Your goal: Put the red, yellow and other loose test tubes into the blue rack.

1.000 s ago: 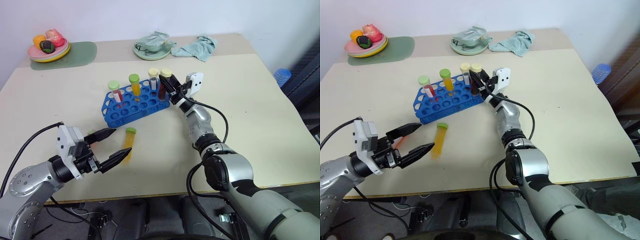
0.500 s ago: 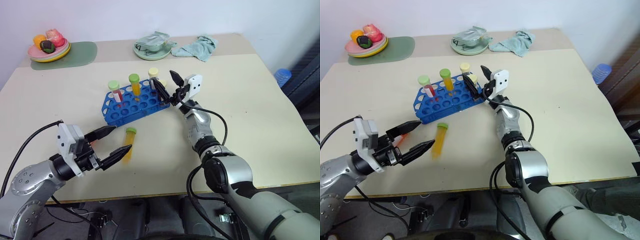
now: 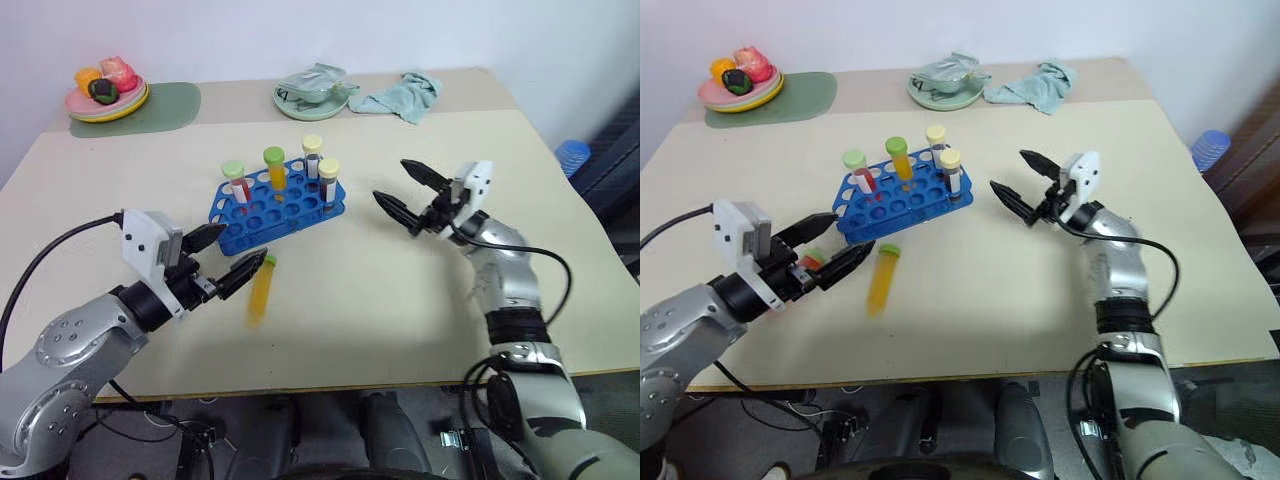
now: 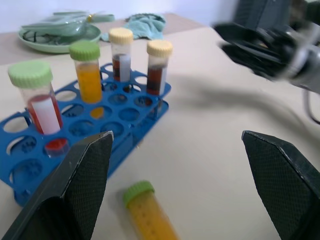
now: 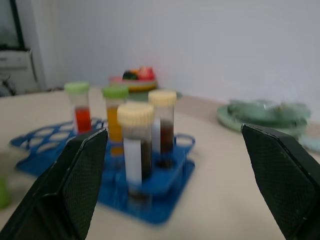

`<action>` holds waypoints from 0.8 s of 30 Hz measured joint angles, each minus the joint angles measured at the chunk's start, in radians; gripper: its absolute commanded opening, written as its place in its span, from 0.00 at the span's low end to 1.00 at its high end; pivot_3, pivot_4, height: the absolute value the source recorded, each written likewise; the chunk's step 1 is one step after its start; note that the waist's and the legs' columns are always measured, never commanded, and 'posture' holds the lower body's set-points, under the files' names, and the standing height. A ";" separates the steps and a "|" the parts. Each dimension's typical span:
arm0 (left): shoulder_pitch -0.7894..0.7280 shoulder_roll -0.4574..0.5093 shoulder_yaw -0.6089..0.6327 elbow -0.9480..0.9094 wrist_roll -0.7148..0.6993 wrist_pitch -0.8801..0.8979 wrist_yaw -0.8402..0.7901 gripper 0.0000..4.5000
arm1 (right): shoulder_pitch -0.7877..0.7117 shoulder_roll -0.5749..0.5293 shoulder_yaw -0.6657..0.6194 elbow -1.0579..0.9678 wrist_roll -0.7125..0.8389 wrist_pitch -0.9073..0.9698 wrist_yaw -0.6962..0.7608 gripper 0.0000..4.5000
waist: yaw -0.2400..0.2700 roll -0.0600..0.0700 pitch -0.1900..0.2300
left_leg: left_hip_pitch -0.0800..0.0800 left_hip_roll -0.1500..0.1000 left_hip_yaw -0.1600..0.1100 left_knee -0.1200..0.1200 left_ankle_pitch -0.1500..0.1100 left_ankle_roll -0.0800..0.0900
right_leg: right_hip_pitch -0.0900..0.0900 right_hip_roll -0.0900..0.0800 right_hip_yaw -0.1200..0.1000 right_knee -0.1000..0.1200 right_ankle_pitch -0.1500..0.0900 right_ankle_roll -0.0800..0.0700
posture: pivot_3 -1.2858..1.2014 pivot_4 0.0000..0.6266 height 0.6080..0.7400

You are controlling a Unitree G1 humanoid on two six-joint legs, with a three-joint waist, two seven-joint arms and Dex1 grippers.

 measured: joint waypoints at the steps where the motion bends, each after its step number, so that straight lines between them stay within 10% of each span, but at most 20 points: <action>1: -0.035 0.018 0.002 0.003 -0.037 0.049 0.062 0.94 | 0.034 -0.045 0.004 -0.060 0.026 0.051 0.041 0.96 | 0.002 0.000 0.000 | 0.000 0.000 0.000 0.000 0.000 0.000 | 0.000 0.000 0.000 0.000 0.000 0.000 | 0.52 0.24 1.00; 6: -0.283 0.200 -0.059 0.200 -0.404 0.335 0.459 0.94 | 0.202 -0.325 0.033 -0.243 0.068 0.147 0.297 0.96 | 0.027 -0.001 0.000 | 0.000 0.000 0.000 0.005 -0.004 0.008 | 0.003 0.000 0.000 0.000 0.000 0.000 | 0.52 0.24 1.00; 13: -0.544 0.260 -0.382 0.460 -0.900 0.361 0.930 0.94 | 0.191 -0.370 0.058 -0.292 0.082 0.181 0.367 0.96 | 0.030 -0.002 0.000 | 0.003 0.000 0.002 0.006 -0.004 0.006 | 0.004 0.000 0.001 0.001 0.000 0.000 | 0.52 0.24 1.00; 24: -0.710 0.071 -0.517 0.726 -0.988 0.394 1.238 0.94 | 0.261 -0.427 0.063 -0.437 0.127 0.256 0.403 0.96 | 0.034 -0.002 0.000 | -0.001 -0.001 0.001 0.013 -0.004 0.003 | 0.004 0.000 0.001 0.002 0.000 0.001 | 0.52 0.24 1.00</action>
